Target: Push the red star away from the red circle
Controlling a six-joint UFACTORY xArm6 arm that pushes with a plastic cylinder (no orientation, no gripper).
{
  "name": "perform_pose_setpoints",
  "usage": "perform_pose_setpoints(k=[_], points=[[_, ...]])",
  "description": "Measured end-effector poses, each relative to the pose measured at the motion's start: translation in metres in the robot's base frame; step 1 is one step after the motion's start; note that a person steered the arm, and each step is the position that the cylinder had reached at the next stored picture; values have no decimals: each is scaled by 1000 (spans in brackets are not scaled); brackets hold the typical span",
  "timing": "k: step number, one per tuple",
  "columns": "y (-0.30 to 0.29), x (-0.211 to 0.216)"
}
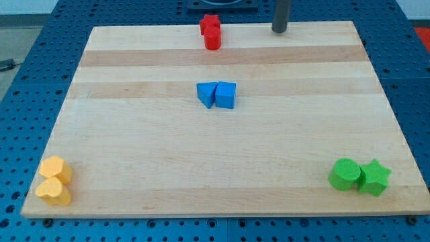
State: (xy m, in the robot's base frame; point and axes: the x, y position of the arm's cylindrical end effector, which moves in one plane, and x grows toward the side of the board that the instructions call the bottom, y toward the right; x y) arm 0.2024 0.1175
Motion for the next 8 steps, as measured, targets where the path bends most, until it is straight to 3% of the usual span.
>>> perform_pose_setpoints(k=[4, 8], points=[[-114, -4], [-135, -5]])
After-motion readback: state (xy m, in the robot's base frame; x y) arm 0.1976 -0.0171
